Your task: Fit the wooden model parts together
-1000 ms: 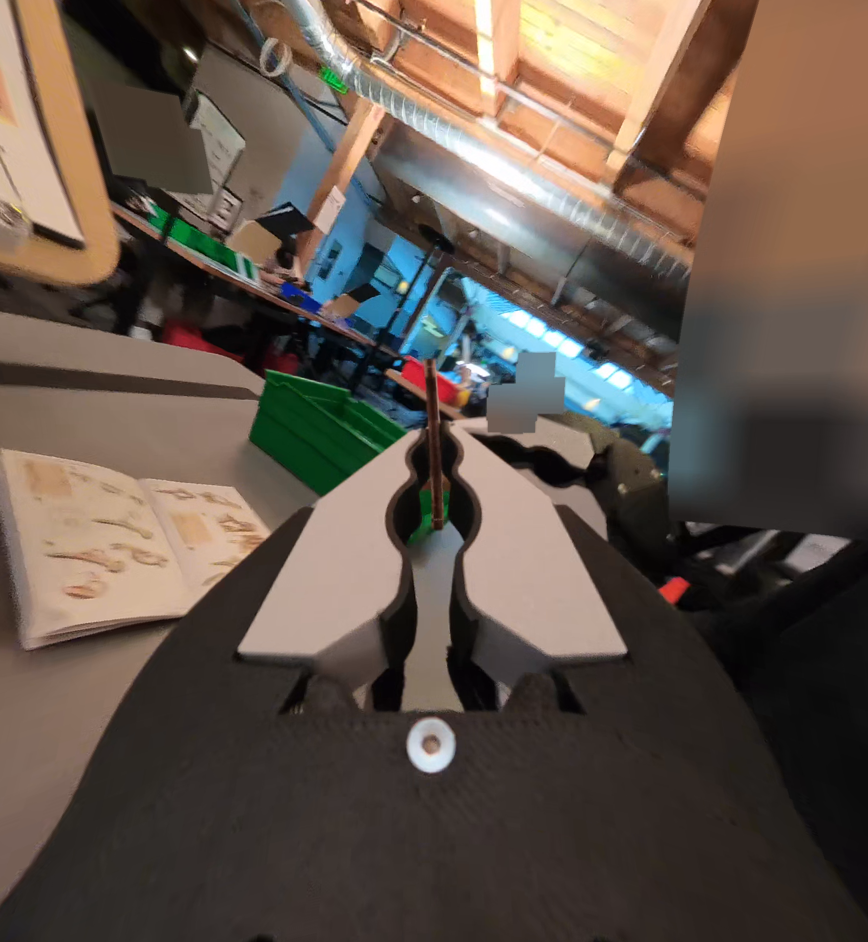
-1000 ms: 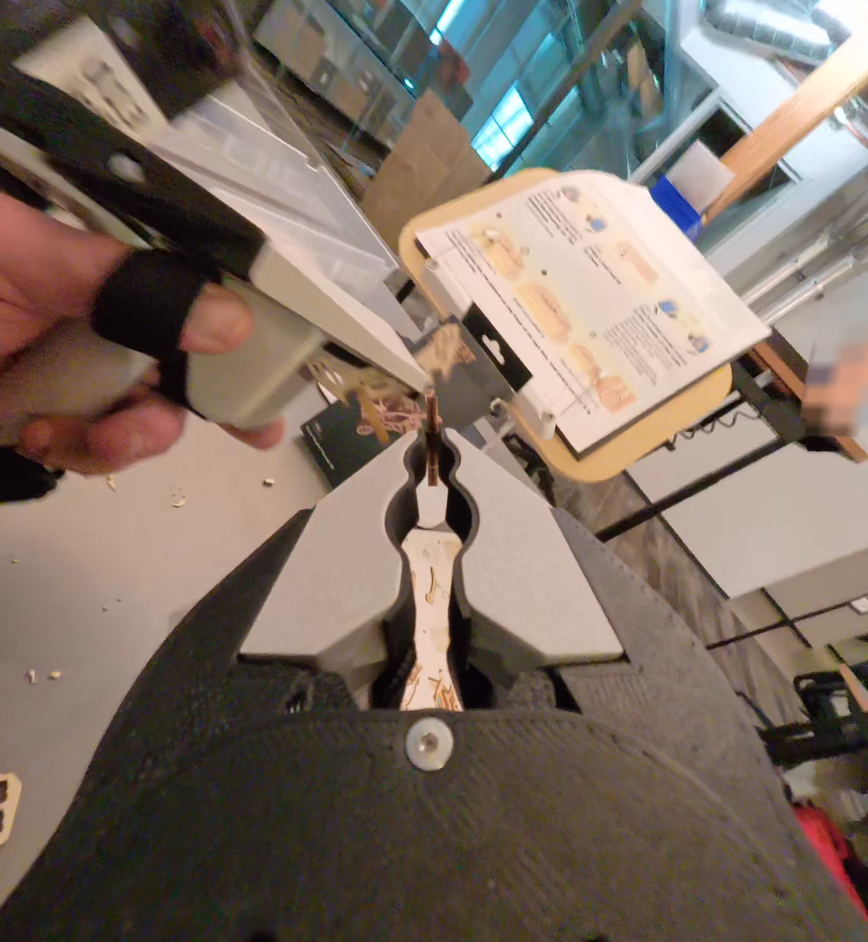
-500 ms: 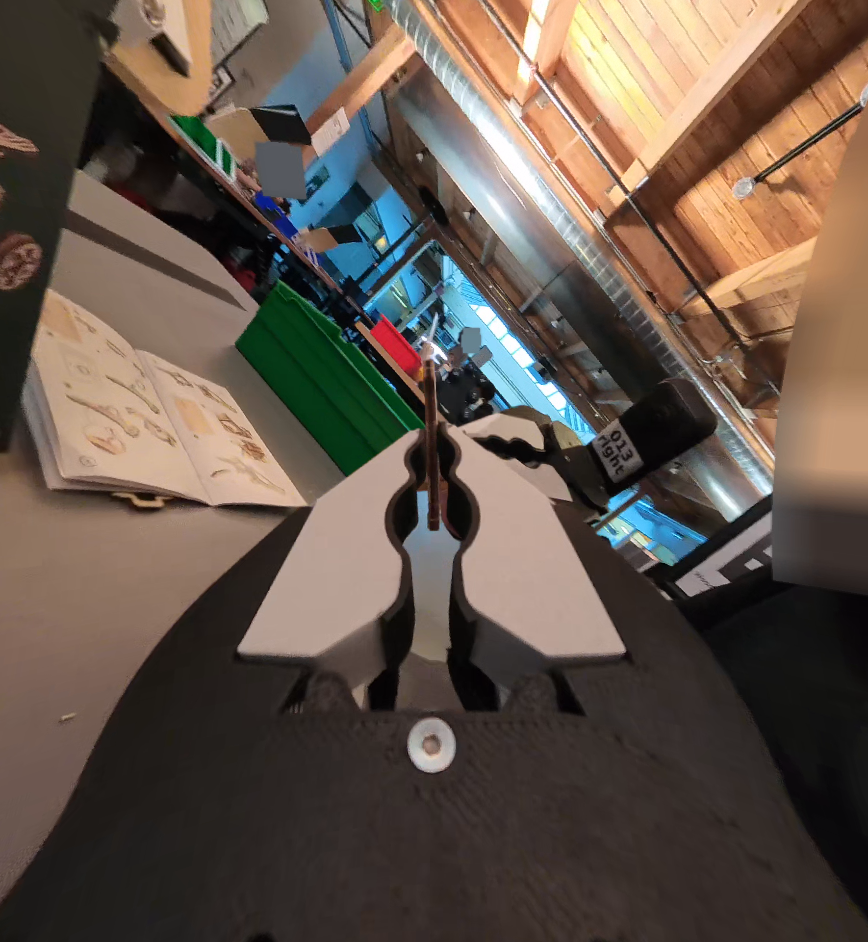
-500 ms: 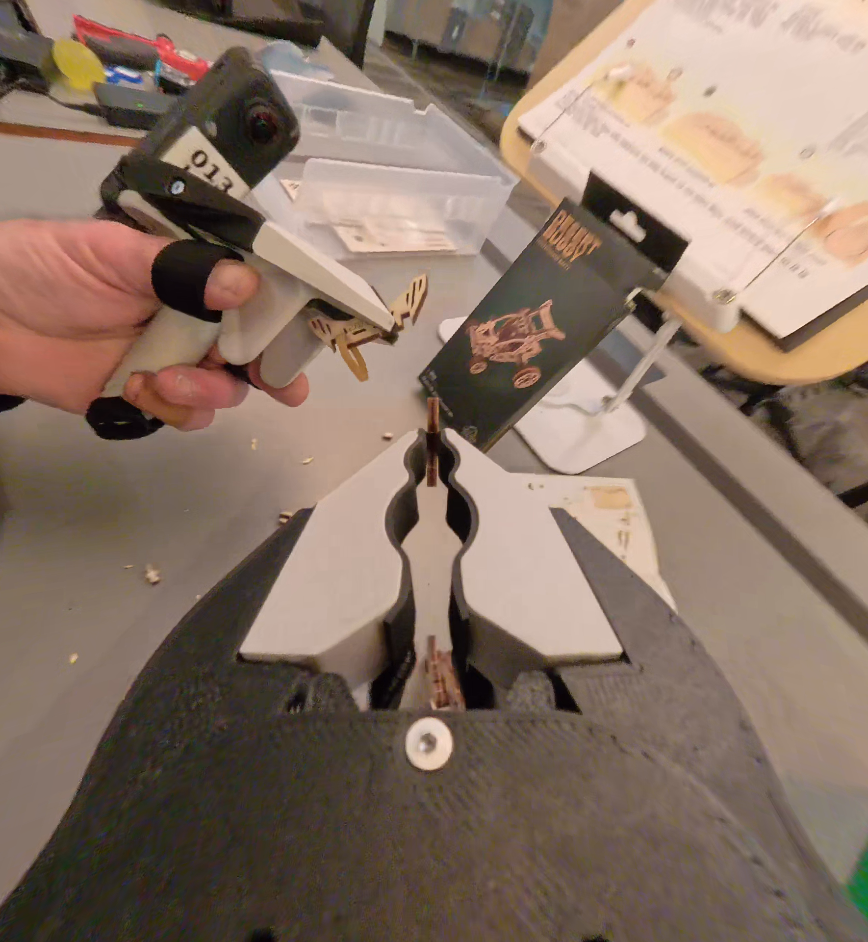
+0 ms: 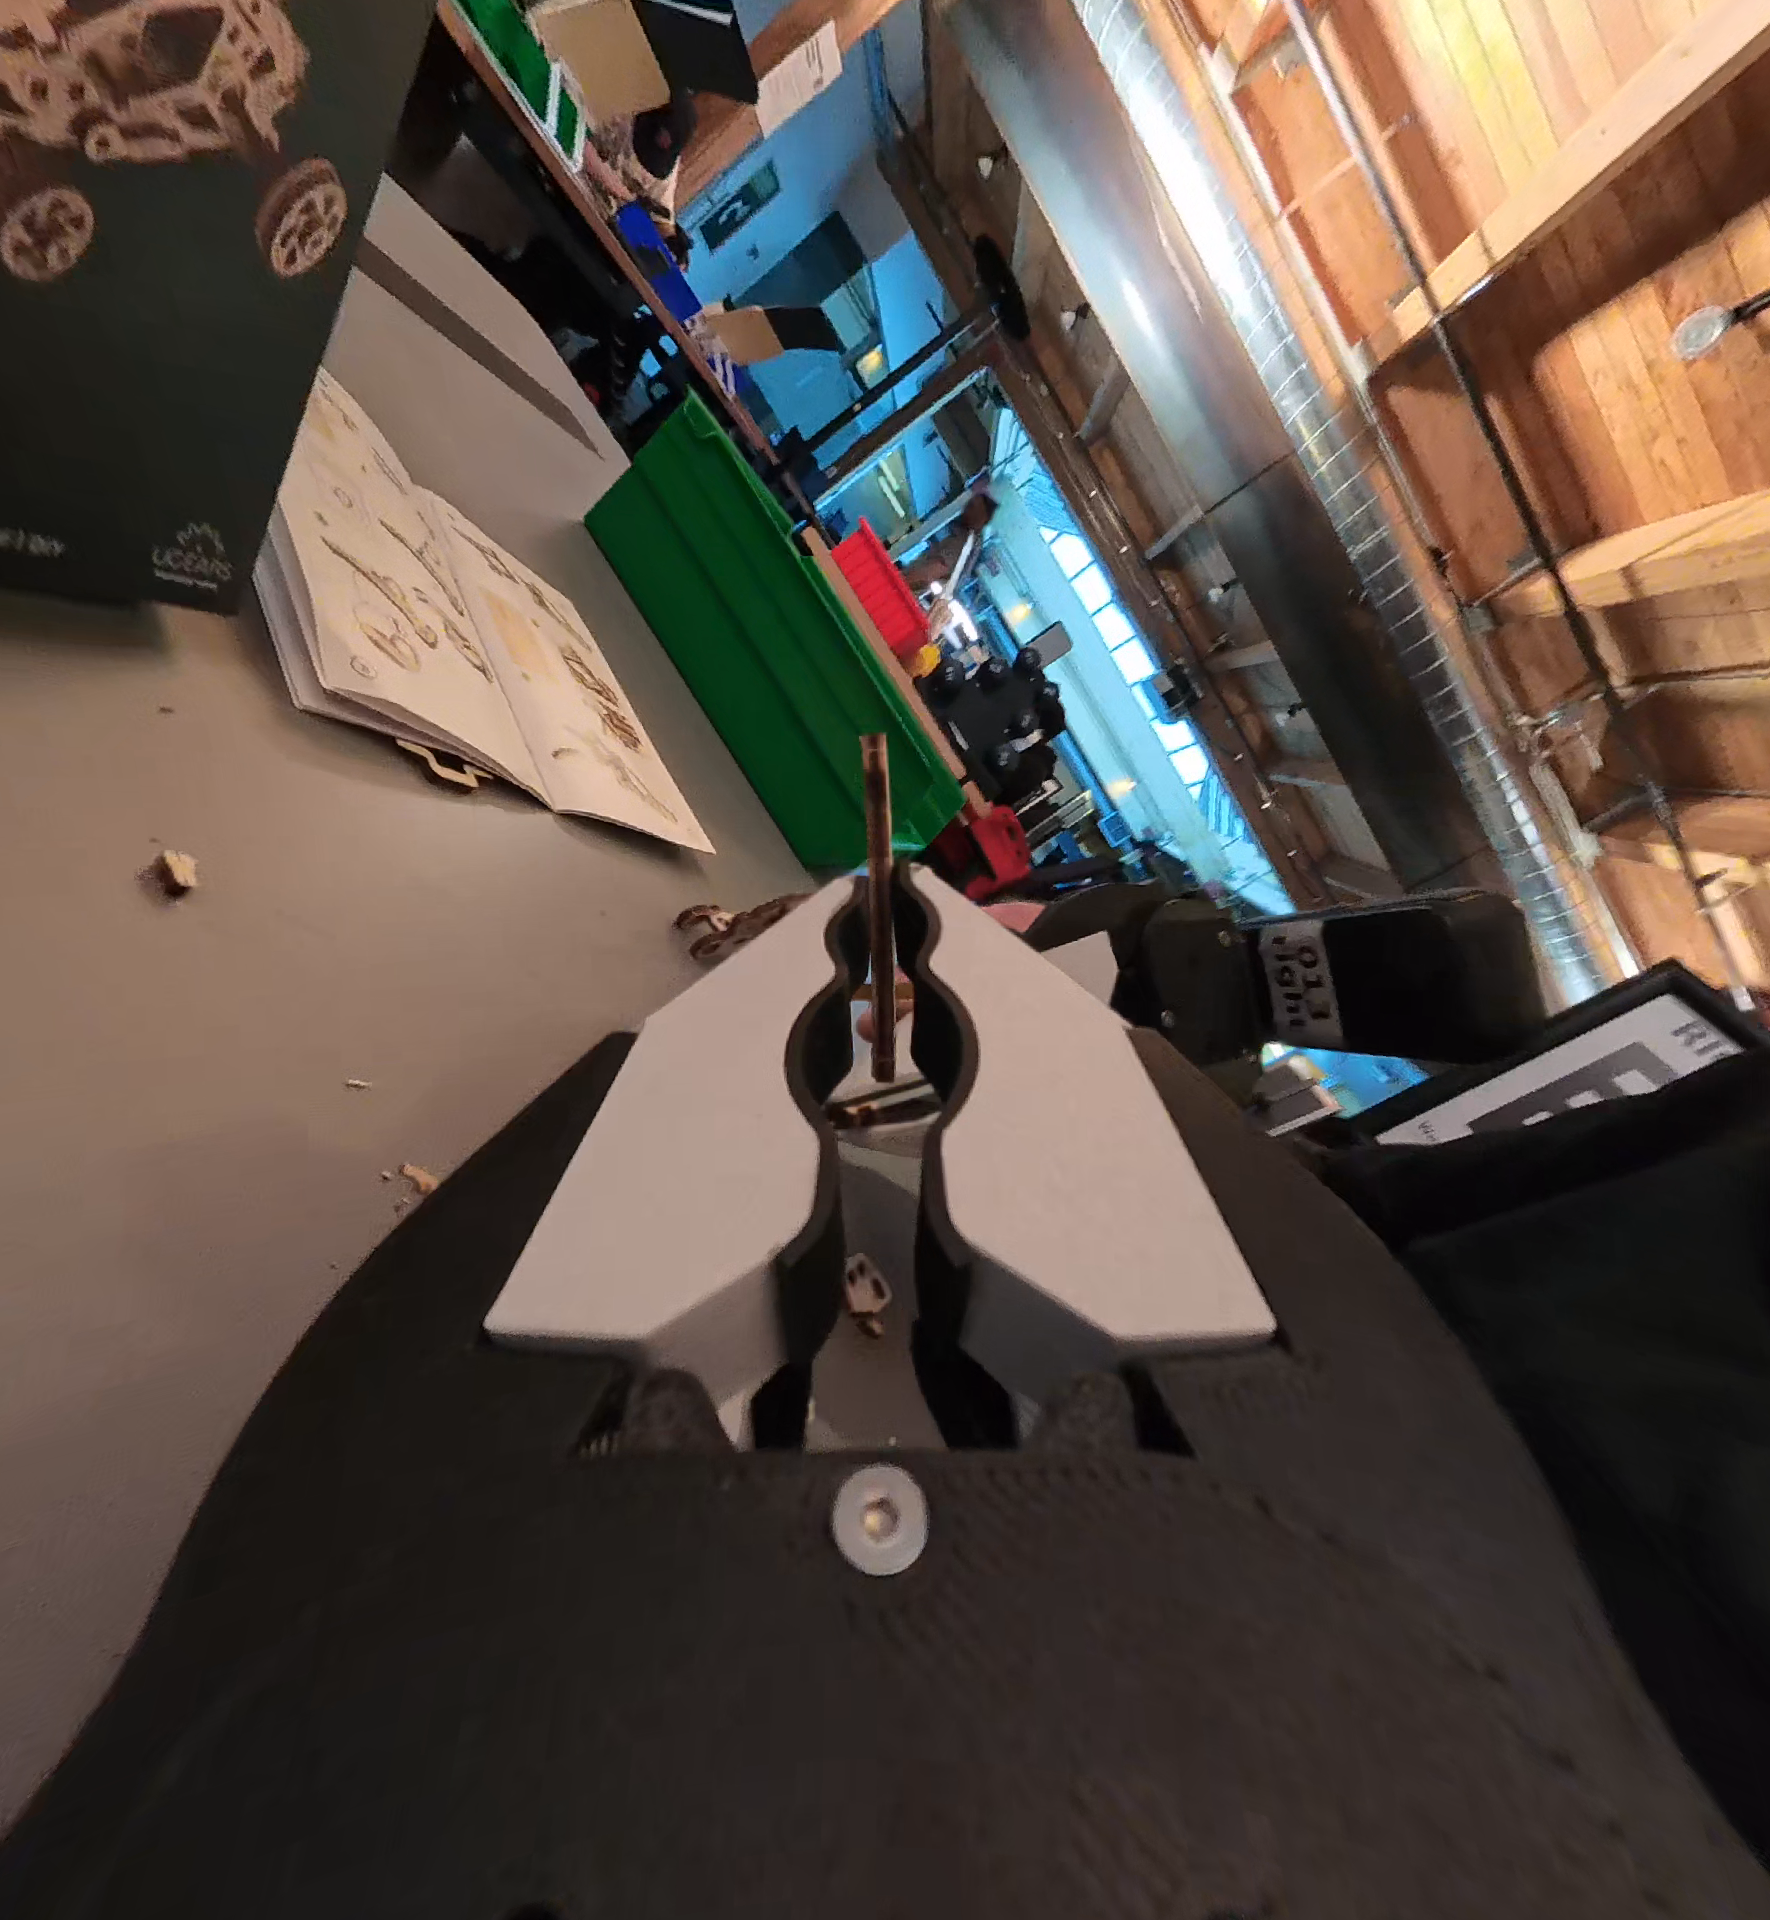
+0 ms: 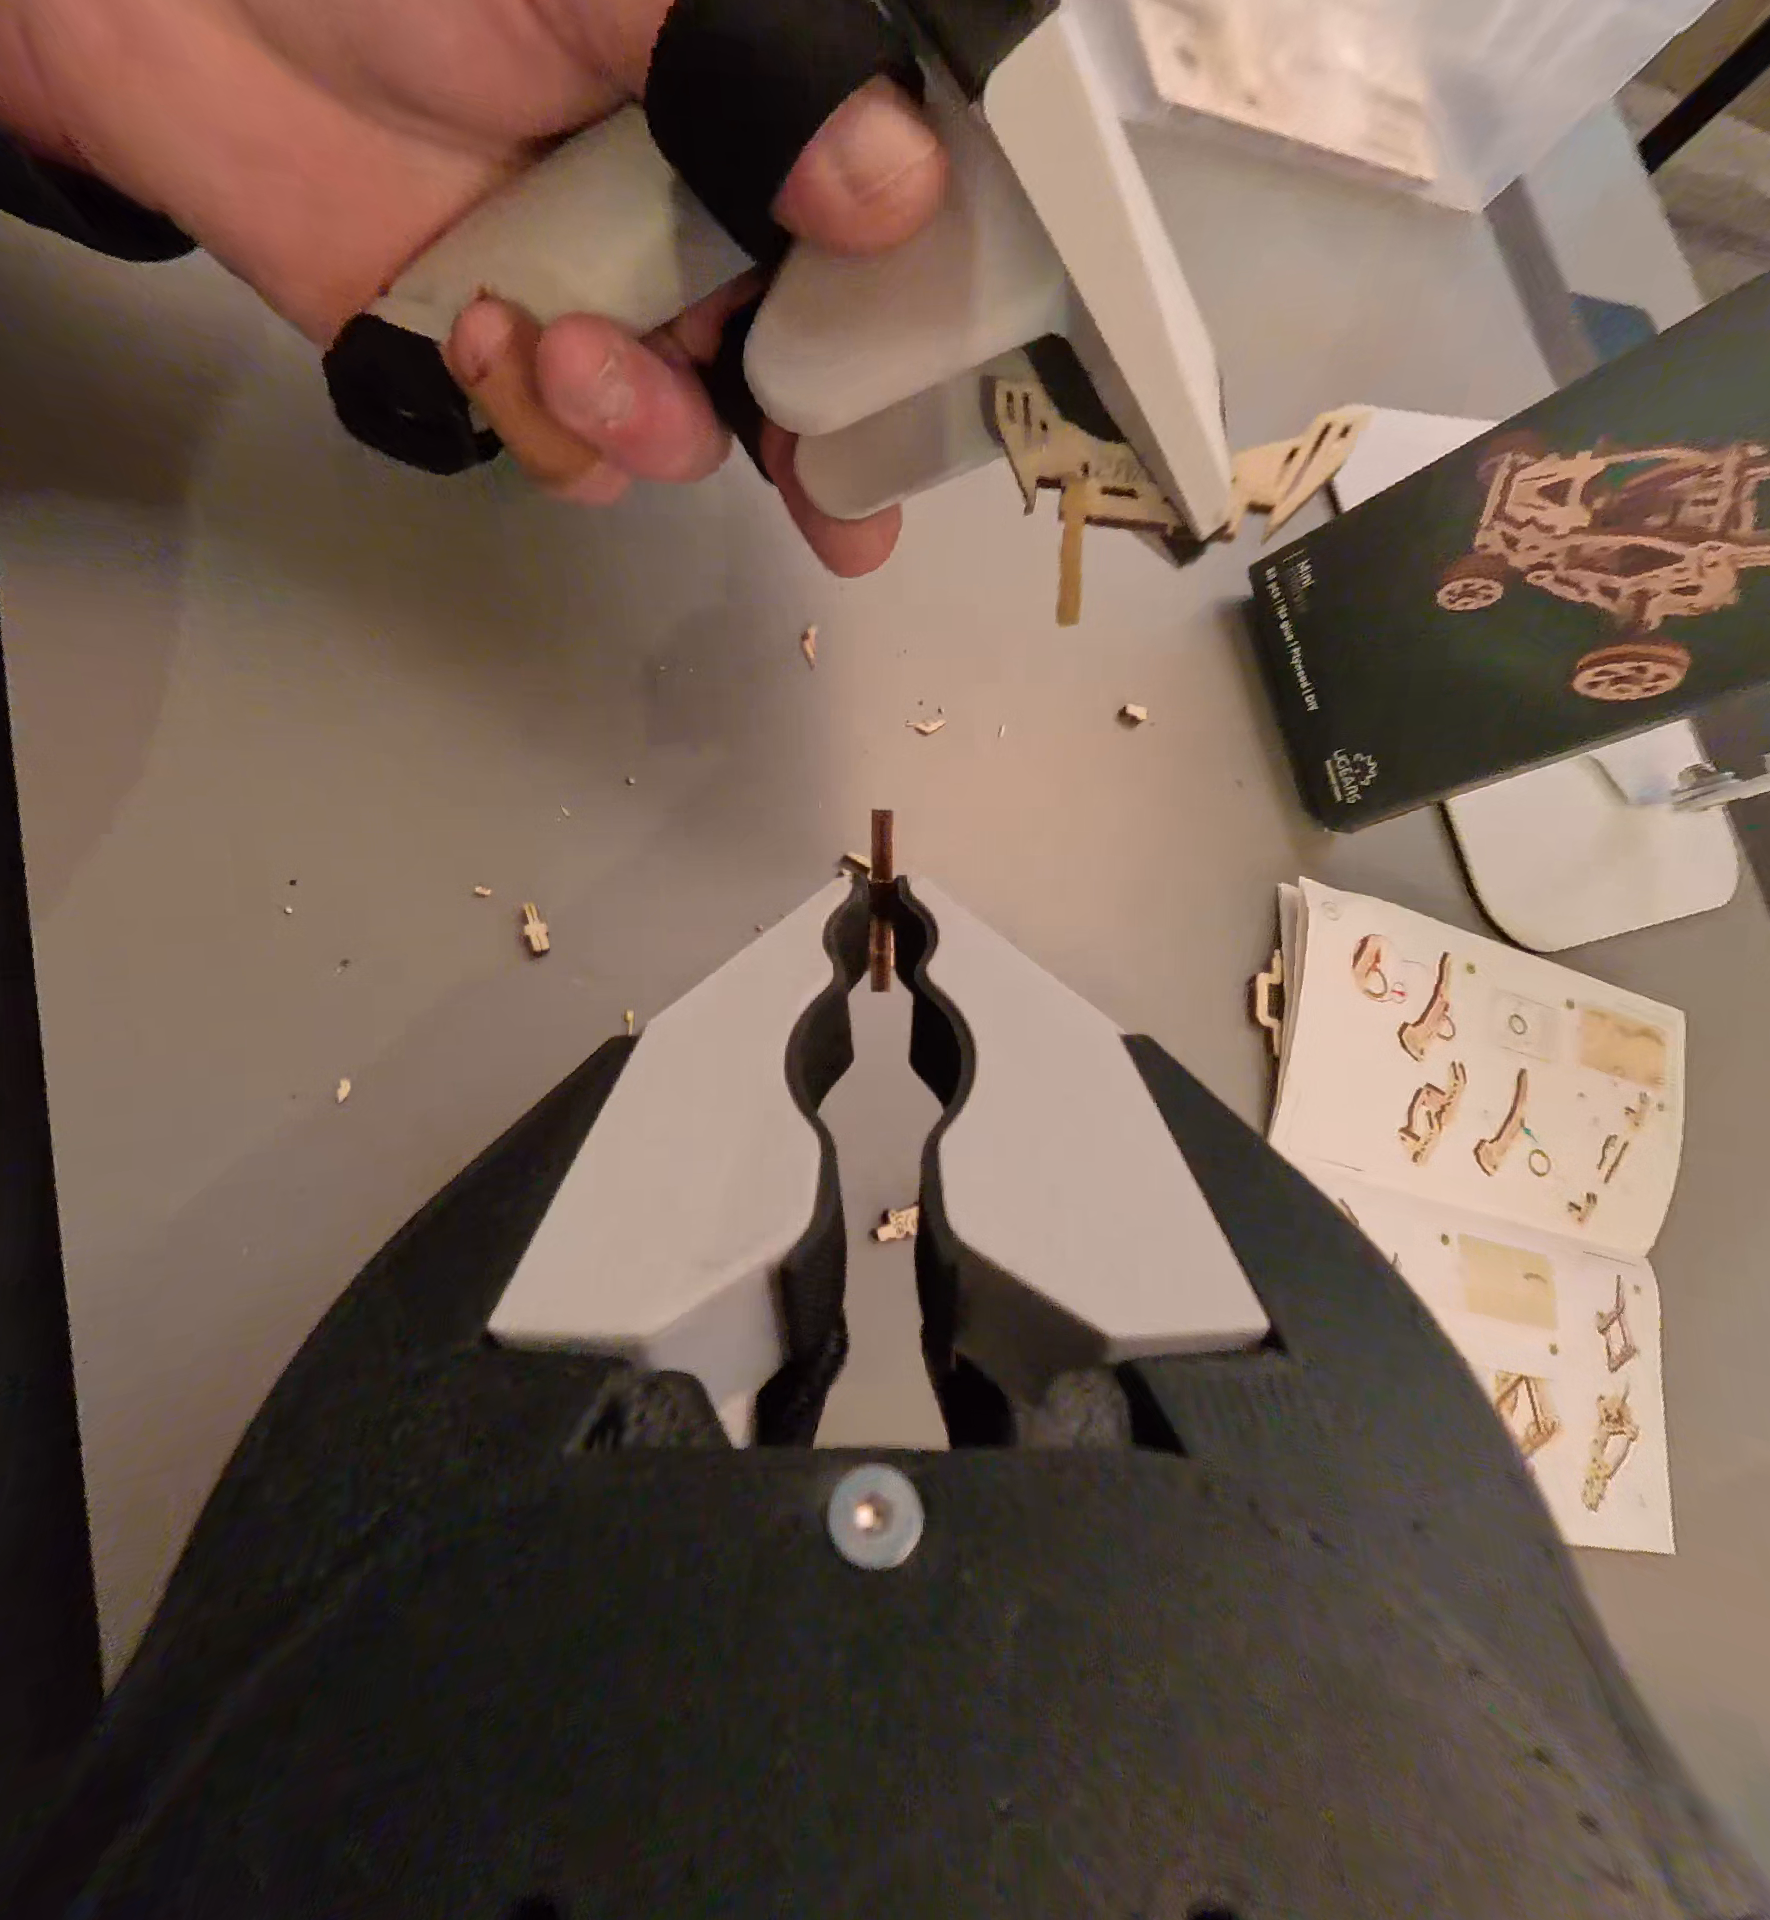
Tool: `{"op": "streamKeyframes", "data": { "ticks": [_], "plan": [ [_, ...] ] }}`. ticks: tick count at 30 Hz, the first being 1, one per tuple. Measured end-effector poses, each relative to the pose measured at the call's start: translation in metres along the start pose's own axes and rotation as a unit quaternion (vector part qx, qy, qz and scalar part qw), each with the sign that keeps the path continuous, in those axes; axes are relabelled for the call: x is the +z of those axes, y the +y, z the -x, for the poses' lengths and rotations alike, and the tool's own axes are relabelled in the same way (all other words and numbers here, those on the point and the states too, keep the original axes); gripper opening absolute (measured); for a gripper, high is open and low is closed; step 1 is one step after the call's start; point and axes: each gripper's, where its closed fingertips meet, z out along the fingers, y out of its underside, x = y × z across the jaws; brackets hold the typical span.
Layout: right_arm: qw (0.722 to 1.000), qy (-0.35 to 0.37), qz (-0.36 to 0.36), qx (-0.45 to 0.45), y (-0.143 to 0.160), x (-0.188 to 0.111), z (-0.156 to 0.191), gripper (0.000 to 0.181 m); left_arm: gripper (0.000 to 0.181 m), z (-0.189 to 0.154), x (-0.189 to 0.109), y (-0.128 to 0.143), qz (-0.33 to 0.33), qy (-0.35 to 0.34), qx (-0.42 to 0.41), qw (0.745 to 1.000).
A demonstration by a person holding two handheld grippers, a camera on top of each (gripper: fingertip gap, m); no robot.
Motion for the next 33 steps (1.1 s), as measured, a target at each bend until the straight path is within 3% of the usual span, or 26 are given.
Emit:
{"op": "streamKeyframes", "data": {
  "ticks": [11,14,15,19,23,27,31,33],
  "plan": [
    [1.000,-0.019,0.006,0.012,0.002,0.005,0.007,0.001,0.001,0.004,0.000,0.003,-0.023,0.048,-0.086,0.995],
    [0.999,-0.028,0.003,0.020,0.001,0.007,0.008,0.006,0.001,0.003,0.001,0.004,-0.028,0.054,-0.098,0.993],
    [0.999,-0.033,0.004,0.023,0.001,0.007,0.010,0.016,0.001,0.002,0.002,0.004,-0.027,0.056,-0.098,0.993],
    [0.998,-0.028,-0.022,0.043,-0.012,-0.004,0.000,0.028,0.001,-0.001,0.007,0.011,0.004,0.047,-0.067,0.997],
    [0.984,-0.032,-0.100,0.146,-0.039,-0.026,-0.039,0.018,0.001,-0.012,0.011,0.013,0.041,0.055,-0.021,0.997],
    [0.955,-0.096,-0.158,0.232,-0.059,-0.035,-0.061,0.013,0.001,-0.028,0.014,0.016,0.081,0.084,0.007,0.993],
    [0.939,-0.182,-0.147,0.252,-0.066,-0.029,-0.048,0.014,0.001,-0.038,0.015,0.020,0.110,0.097,0.054,0.988],
    [0.933,-0.199,-0.158,0.255,-0.071,-0.029,-0.045,0.006,0.002,-0.039,0.015,0.019,0.113,0.094,0.072,0.987]
  ]
}}
